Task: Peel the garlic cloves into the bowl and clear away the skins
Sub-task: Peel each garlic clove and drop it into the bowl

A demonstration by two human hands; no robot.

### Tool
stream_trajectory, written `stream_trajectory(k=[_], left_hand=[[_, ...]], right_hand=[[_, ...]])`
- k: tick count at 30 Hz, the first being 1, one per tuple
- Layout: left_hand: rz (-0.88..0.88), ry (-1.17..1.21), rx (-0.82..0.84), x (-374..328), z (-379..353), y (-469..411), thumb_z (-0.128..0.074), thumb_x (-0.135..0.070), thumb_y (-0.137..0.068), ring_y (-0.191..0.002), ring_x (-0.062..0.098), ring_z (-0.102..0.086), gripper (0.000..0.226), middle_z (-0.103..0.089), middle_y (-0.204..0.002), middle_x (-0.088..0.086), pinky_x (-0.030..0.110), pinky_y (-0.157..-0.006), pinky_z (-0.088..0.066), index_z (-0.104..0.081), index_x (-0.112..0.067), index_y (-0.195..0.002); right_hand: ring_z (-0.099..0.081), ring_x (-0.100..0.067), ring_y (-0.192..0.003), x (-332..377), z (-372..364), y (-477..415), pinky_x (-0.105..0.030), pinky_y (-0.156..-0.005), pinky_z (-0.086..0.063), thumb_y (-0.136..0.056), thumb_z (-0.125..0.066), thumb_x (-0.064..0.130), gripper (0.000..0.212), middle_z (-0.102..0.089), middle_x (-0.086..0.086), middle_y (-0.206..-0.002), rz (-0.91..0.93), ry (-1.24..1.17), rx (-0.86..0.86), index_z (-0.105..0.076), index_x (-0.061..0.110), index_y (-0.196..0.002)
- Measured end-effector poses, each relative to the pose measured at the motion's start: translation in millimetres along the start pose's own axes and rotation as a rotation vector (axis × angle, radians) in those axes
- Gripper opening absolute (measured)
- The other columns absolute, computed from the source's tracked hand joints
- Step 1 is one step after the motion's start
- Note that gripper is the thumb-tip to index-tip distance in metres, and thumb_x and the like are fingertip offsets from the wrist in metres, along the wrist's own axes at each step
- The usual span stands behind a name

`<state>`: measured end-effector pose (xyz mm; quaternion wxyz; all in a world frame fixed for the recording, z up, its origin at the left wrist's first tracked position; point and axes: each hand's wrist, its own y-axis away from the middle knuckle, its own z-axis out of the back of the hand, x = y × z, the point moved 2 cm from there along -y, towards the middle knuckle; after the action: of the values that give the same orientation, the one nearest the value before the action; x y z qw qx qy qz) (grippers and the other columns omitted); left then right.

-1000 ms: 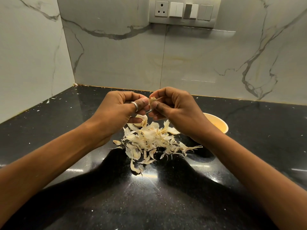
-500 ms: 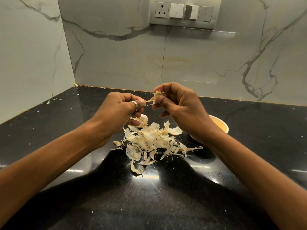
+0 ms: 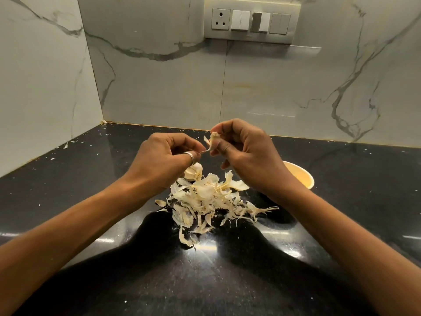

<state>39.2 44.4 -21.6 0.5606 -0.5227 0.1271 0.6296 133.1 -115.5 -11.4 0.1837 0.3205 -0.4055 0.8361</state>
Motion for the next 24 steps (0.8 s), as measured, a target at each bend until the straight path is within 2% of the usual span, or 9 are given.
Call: stream_trajectory(k=[5, 8, 12, 16, 24], left_hand=[[-0.056, -0.050, -0.003, 2.0, -4.4, -0.9, -0.071, -0.018, -0.092, -0.069, 0.002, -0.067, 0.012, -0.075, -0.080, -0.007, 0.017, -0.061, -0.051, -0.077, -0.026, -0.098], [-0.083, -0.055, -0.002, 0.3, -3.2, 0.9, -0.066, -0.012, -0.093, -0.076, 0.003, -0.068, 0.019, -0.074, -0.090, -0.007, 0.017, -0.065, -0.053, -0.074, -0.027, -0.100], [-0.076, -0.025, -0.008, -0.2, -2.7, 0.8, -0.060, -0.006, -0.095, -0.070, 0.002, -0.067, 0.022, -0.074, -0.084, -0.007, 0.020, -0.060, -0.054, -0.074, -0.023, -0.095], [-0.048, 0.046, -0.004, 0.8, -4.1, -0.6, -0.066, -0.017, -0.095, -0.069, 0.010, -0.069, 0.009, -0.074, -0.085, 0.001, 0.025, -0.056, -0.056, -0.074, -0.017, -0.099], [-0.063, 0.000, 0.012, 1.6, -4.8, -1.4, -0.071, -0.023, -0.089, -0.068, 0.012, -0.071, 0.013, -0.075, -0.082, 0.002, 0.025, -0.054, -0.057, -0.075, -0.015, -0.098]], right_hand=[[-0.072, -0.015, -0.084, -1.1, -0.2, -0.5, -0.030, -0.067, -0.063, -0.098, -0.064, 0.008, 0.017, -0.072, -0.007, -0.094, -0.002, 0.030, 0.003, -0.065, 0.007, -0.115], [-0.073, -0.014, -0.084, -1.4, -0.5, -0.6, -0.030, -0.070, -0.063, -0.097, -0.066, 0.007, 0.019, -0.072, -0.007, -0.095, -0.016, 0.016, 0.009, -0.065, 0.005, -0.115], [-0.074, -0.016, -0.084, -3.2, -1.0, -0.6, -0.034, -0.075, -0.063, -0.096, -0.067, 0.007, 0.019, -0.073, -0.007, -0.095, -0.034, -0.014, 0.013, -0.065, 0.006, -0.114], [-0.075, -0.017, -0.088, -3.4, -1.0, -1.2, -0.037, -0.083, -0.063, -0.094, -0.068, 0.007, 0.022, -0.074, -0.007, -0.098, -0.051, -0.051, 0.029, -0.065, 0.006, -0.116], [-0.074, -0.018, -0.094, -3.0, -2.4, -0.9, -0.038, -0.087, -0.062, -0.091, -0.072, 0.007, 0.027, -0.072, -0.008, -0.104, -0.042, -0.035, 0.060, -0.065, 0.007, -0.117]])
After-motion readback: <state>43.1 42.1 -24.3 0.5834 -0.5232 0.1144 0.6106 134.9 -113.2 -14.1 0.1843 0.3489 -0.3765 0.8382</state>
